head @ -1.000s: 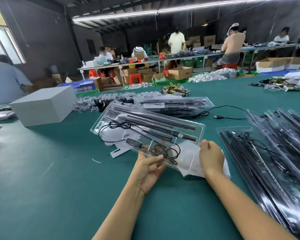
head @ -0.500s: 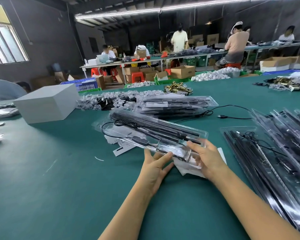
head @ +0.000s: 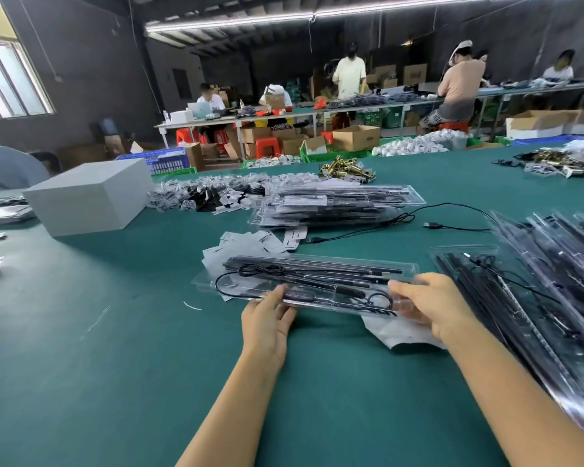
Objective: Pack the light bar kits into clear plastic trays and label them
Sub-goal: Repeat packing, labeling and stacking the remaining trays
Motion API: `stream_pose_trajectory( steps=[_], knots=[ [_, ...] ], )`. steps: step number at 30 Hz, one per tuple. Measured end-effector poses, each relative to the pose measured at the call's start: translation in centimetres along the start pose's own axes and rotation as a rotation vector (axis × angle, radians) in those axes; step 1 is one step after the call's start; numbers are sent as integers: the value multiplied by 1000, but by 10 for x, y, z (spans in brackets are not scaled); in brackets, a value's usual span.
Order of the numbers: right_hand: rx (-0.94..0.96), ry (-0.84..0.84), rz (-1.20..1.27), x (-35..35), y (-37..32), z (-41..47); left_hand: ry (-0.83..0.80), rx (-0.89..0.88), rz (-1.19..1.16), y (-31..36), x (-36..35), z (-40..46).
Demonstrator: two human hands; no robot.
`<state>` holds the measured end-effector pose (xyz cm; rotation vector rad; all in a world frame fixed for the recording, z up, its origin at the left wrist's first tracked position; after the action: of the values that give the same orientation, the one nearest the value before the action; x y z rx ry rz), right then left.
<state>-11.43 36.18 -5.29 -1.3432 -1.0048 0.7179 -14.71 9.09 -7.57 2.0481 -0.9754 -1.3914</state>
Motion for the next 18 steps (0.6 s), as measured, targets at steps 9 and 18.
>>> stream_pose_trajectory(
  steps=[9, 18],
  knots=[
    [668, 148, -1032, -41, -29, -27, 117, 45, 185, -13, -1, -5],
    [544, -148, -1079, -55, 0, -8, 110, 192, 1053, 10, 5, -16]
  ],
)
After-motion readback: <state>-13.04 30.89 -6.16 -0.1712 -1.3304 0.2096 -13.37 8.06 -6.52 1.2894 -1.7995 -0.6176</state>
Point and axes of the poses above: each hand's wrist, its own z-axis towards the middle knuckle, its own x-axis out of the back of the hand, y = z × x, the point moved 7 cm from there along z, towards the middle knuckle, and after that the axes turned 9 degrees about x, right-handed, at the moved point
